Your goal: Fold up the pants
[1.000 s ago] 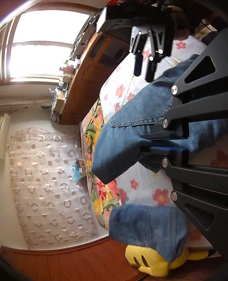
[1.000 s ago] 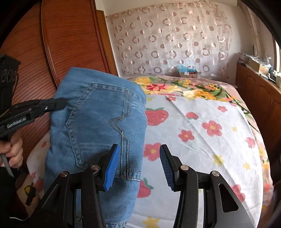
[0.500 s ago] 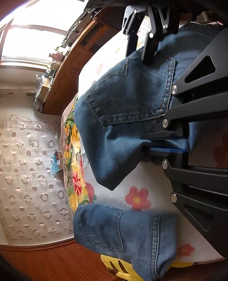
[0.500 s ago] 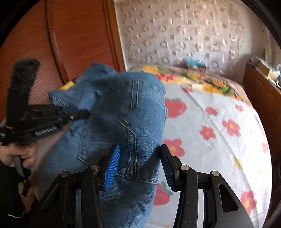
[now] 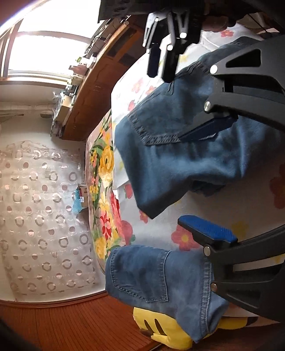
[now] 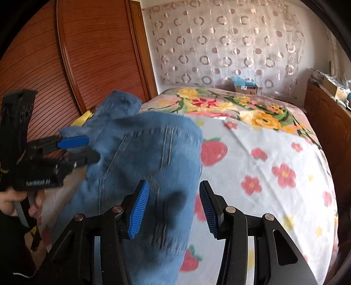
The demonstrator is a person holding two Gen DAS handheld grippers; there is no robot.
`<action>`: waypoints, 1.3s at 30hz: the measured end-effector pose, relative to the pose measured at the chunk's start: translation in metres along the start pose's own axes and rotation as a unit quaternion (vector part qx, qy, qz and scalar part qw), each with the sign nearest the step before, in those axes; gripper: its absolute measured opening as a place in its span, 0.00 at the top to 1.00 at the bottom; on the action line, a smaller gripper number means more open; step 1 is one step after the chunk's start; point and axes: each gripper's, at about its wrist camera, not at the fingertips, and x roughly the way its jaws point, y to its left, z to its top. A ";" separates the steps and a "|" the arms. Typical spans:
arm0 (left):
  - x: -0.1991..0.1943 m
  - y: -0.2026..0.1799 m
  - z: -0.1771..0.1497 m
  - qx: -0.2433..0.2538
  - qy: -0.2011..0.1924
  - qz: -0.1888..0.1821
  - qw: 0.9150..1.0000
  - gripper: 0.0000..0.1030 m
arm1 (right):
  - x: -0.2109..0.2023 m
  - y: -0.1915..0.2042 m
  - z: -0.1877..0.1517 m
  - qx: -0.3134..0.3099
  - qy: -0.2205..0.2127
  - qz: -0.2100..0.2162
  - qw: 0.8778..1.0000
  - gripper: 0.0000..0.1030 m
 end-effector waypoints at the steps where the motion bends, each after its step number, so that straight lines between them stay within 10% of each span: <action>1: 0.003 0.002 0.001 -0.002 0.002 0.001 1.000 0.32 | 0.004 -0.001 0.003 -0.001 0.000 0.000 1.000 0.52; 16: 0.059 0.019 0.011 -0.008 0.037 -0.012 0.999 0.30 | 0.085 -0.029 0.021 0.013 0.046 0.020 0.999 0.46; 39: 0.045 0.007 0.006 -0.020 0.039 -0.043 0.998 0.30 | 0.061 -0.024 0.015 0.034 0.061 0.044 0.997 0.40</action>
